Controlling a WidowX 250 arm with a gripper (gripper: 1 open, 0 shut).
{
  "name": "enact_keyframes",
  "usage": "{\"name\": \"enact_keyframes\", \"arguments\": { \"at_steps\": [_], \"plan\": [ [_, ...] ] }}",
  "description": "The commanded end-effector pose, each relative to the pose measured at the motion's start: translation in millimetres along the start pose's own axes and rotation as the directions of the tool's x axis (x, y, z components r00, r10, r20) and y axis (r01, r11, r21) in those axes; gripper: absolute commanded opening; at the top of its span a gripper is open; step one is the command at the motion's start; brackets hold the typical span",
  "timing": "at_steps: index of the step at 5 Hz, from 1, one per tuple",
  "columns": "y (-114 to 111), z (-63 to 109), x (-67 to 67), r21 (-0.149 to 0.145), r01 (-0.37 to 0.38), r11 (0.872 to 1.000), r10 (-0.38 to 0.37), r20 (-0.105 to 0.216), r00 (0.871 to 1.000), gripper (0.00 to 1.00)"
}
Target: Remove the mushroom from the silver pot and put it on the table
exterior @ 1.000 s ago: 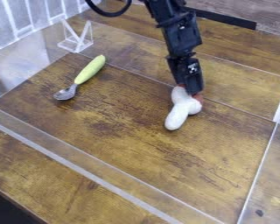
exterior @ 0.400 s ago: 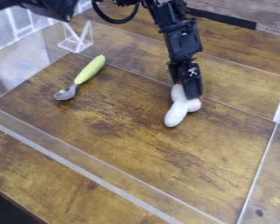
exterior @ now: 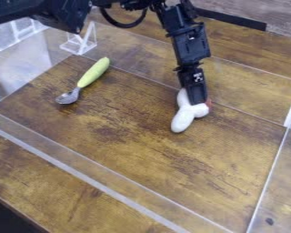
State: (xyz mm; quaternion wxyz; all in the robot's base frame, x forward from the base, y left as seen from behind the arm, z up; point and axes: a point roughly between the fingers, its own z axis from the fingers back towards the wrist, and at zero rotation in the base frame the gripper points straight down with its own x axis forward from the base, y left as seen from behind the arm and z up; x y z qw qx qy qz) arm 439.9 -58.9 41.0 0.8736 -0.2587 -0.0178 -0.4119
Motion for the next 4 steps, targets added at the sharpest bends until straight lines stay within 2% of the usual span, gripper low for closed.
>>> {"name": "enact_keyframes", "arguments": {
  "at_steps": [1,2,4],
  "plan": [
    [-24.1,13.5,13.9,-0.01,0.049,0.999,-0.049,0.026,0.998,0.0],
    [-32.8,18.8,14.3,-0.044,0.045,0.998,-0.043,0.038,0.998,0.0],
    [-36.0,3.0,27.5,-0.116,0.039,0.993,-0.035,0.037,0.999,0.0]
  ]
}}
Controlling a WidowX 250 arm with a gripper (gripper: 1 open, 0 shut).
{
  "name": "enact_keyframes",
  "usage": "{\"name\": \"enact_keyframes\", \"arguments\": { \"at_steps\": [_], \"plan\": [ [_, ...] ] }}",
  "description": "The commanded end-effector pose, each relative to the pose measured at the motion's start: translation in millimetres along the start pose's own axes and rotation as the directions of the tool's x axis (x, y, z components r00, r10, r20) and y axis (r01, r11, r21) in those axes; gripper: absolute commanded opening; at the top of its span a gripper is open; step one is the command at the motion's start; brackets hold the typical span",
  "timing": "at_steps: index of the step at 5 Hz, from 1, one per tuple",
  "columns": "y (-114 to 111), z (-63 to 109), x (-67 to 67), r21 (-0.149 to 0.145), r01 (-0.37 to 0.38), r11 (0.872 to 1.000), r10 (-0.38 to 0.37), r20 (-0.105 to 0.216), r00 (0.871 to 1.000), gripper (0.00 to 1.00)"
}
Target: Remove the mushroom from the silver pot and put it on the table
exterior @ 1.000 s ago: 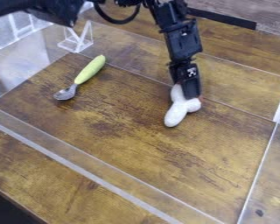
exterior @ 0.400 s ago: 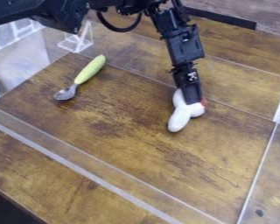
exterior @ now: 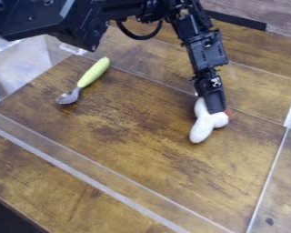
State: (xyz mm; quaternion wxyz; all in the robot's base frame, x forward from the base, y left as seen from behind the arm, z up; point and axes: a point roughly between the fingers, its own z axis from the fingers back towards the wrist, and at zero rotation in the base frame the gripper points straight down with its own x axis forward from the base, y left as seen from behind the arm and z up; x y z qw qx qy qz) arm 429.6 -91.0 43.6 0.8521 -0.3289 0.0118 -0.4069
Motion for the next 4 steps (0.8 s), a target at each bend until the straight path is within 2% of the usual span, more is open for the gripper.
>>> {"name": "enact_keyframes", "arguments": {
  "at_steps": [1,2,4],
  "plan": [
    [-15.1,18.6,4.8,0.045,0.01,0.999,-0.011,0.031,0.999,0.0],
    [-20.8,28.0,-0.2,0.056,-0.028,0.998,0.026,0.042,0.999,0.0],
    [-45.1,53.3,1.2,0.074,0.006,0.997,-0.004,-0.031,1.0,0.0]
  ]
}}
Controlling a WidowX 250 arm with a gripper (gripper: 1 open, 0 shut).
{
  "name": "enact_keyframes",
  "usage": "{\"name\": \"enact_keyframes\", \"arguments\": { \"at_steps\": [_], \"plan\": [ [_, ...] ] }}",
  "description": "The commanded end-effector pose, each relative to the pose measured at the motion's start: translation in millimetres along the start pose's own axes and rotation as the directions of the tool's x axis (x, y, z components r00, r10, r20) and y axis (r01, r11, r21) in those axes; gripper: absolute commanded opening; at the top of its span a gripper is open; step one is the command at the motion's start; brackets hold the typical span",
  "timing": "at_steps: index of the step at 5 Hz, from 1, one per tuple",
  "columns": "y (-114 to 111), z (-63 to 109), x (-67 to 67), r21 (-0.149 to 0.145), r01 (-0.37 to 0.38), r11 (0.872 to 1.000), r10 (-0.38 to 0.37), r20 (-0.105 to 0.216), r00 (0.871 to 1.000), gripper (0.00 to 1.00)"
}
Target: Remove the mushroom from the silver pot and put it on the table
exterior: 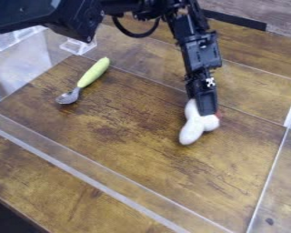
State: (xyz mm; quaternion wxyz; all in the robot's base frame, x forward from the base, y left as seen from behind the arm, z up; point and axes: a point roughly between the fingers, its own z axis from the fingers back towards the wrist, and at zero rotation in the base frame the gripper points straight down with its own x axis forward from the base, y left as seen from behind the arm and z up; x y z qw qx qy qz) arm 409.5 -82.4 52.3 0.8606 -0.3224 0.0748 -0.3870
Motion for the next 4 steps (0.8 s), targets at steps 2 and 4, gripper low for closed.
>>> {"name": "enact_keyframes", "arguments": {
  "at_steps": [2,4],
  "plan": [
    [-57.9,98.0,-4.6,0.196,-0.096,0.976,0.073,0.124,0.99,0.0],
    [-79.2,105.4,-16.0,0.253,-0.16,0.954,0.12,0.164,0.979,0.0]
  ]
}}
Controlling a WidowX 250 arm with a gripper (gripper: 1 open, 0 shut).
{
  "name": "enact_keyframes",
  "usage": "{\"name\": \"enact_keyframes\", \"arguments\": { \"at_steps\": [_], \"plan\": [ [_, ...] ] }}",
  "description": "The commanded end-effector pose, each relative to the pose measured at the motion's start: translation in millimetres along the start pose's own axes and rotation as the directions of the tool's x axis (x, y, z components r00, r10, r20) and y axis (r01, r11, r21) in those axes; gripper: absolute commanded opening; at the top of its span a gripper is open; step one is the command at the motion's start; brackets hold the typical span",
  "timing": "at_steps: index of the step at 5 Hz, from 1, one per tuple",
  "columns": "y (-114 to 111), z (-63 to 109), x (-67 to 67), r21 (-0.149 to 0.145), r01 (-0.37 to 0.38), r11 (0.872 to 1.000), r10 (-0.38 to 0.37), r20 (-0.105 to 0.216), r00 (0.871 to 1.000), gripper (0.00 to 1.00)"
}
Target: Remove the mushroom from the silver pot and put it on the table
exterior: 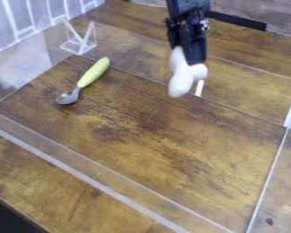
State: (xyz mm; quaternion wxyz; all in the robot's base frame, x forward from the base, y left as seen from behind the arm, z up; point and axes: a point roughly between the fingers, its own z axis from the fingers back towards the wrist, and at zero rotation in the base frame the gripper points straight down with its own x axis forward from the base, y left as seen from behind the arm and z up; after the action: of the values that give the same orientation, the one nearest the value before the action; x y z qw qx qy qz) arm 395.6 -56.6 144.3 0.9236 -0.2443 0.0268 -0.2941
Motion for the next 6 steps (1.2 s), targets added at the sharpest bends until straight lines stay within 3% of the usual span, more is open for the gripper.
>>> {"name": "enact_keyframes", "arguments": {
  "at_steps": [1,2,3,4,6],
  "plan": [
    [-32.2,16.2,-10.0,0.093,0.012,0.996,-0.021,0.096,0.995,0.0],
    [-45.7,11.8,-20.1,0.12,-0.001,0.993,-0.013,0.111,0.994,0.0],
    [-45.9,5.9,-30.0,0.138,0.041,0.99,-0.055,0.094,0.994,0.0],
    [-49.4,14.2,-38.3,0.166,0.079,0.983,-0.093,0.075,0.993,0.0],
    [-47.3,-3.1,-55.0,0.236,0.113,0.965,-0.129,0.053,0.99,0.0]
  ]
}}
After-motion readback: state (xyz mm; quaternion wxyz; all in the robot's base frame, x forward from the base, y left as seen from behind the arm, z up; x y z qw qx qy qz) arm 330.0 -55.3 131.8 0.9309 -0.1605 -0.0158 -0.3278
